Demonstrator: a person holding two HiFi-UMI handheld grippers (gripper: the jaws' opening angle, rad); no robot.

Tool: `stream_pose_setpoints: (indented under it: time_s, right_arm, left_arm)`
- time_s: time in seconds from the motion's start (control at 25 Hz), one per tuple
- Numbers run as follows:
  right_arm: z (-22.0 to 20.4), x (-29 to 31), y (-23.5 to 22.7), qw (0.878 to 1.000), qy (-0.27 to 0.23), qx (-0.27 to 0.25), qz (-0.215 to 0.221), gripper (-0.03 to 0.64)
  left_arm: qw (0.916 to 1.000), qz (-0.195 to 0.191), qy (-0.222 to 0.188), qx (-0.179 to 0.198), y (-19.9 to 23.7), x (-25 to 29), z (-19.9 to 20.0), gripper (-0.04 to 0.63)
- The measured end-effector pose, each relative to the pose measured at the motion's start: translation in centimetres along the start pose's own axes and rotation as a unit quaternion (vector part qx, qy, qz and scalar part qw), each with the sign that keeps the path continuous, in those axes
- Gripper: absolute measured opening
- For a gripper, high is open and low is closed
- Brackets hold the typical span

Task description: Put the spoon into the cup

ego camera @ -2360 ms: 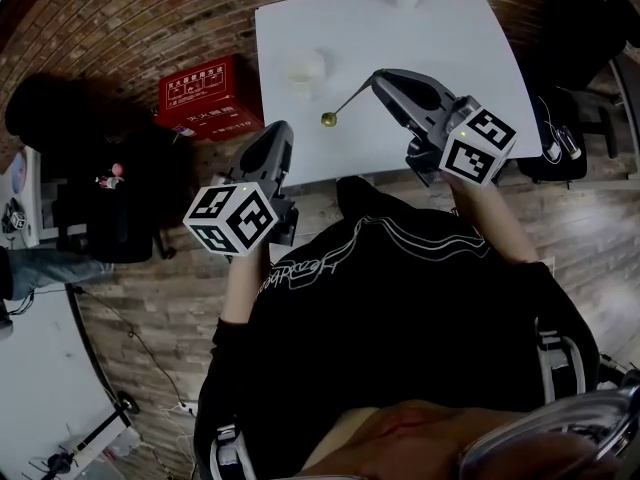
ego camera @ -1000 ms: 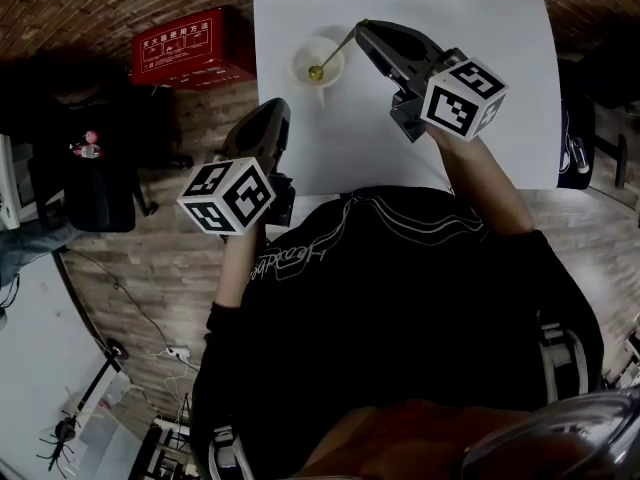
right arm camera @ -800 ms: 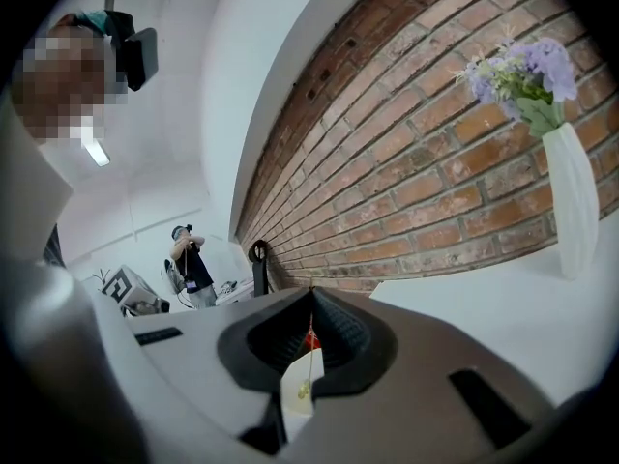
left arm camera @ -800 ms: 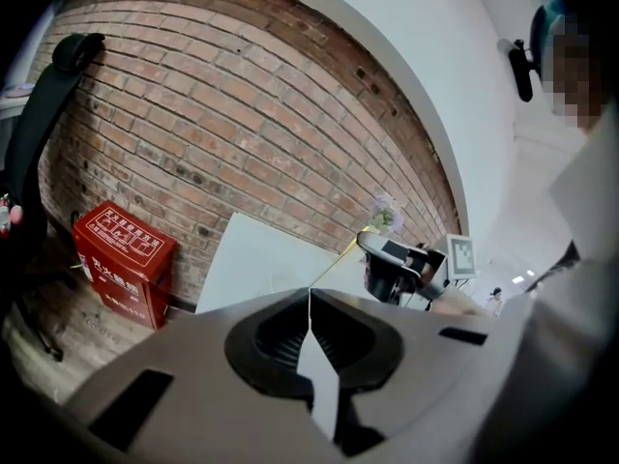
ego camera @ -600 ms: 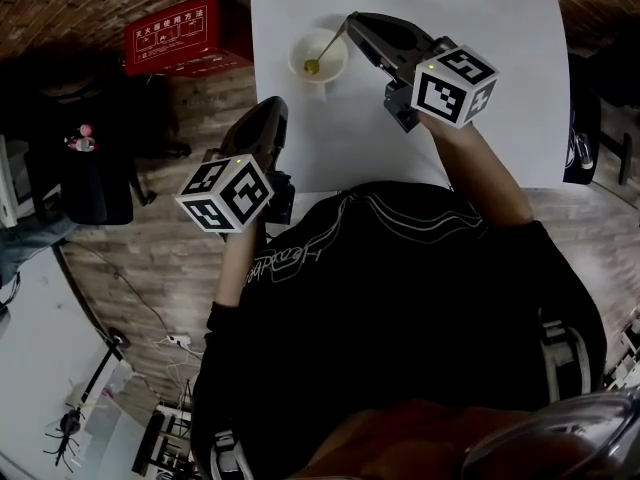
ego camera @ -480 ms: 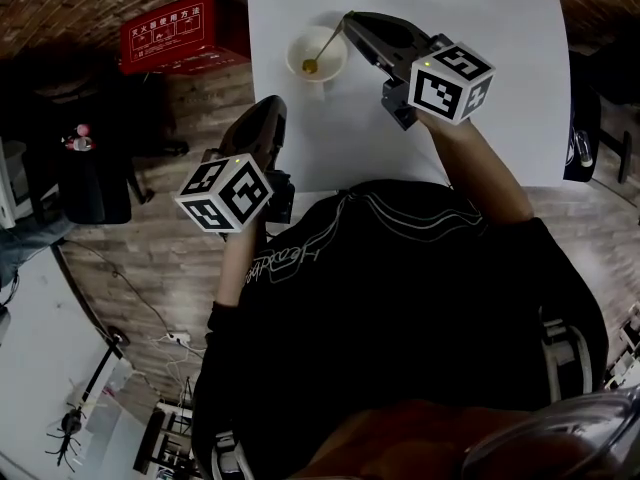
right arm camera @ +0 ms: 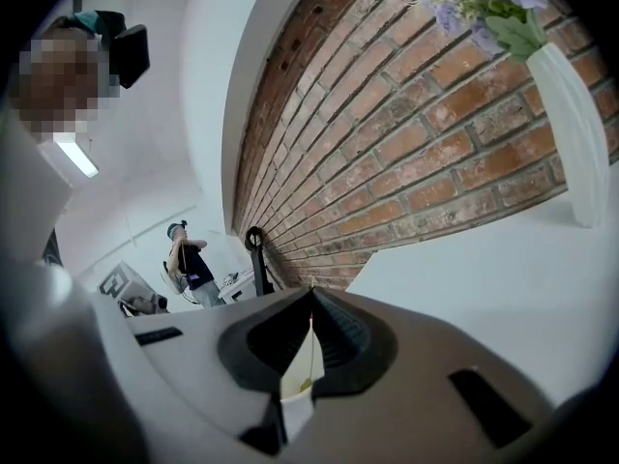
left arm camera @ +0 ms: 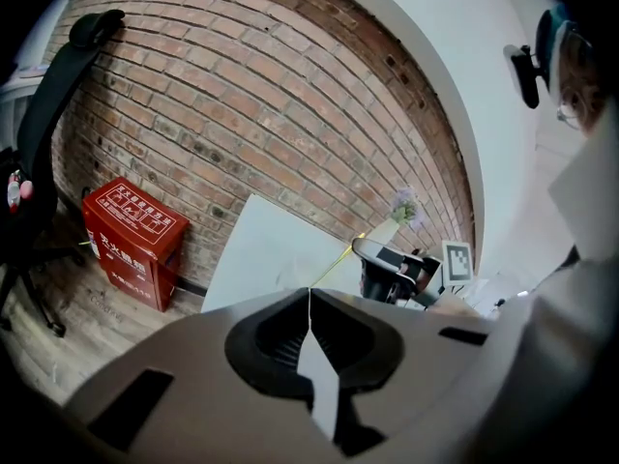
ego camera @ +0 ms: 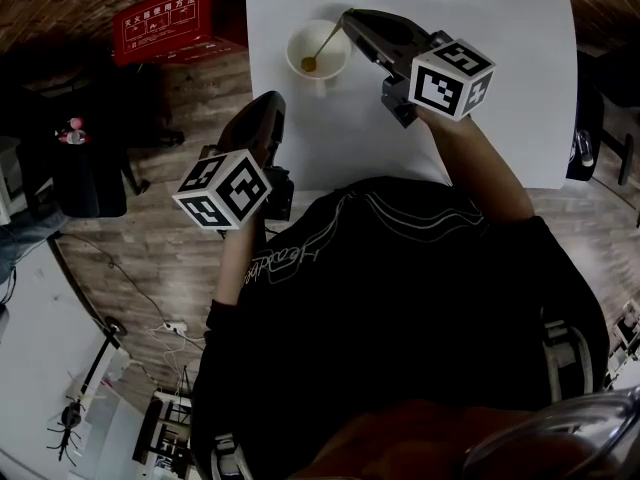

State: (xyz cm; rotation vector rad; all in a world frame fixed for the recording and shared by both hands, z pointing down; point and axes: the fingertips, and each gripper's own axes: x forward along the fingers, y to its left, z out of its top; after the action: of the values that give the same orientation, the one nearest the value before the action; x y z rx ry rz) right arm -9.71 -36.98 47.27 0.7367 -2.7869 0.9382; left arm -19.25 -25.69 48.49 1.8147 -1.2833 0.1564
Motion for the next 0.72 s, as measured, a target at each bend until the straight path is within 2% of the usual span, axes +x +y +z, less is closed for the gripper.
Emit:
stream_pose_setpoints:
  time_s: [0.72]
  right_arm:
    - [-0.9, 0.2, -1.7, 1.000, -0.007, 0.015, -0.014, 0.003]
  left_arm:
    - [1.0000, 0.003, 0.007, -0.002, 0.7, 0.6, -0.7, 0.006]
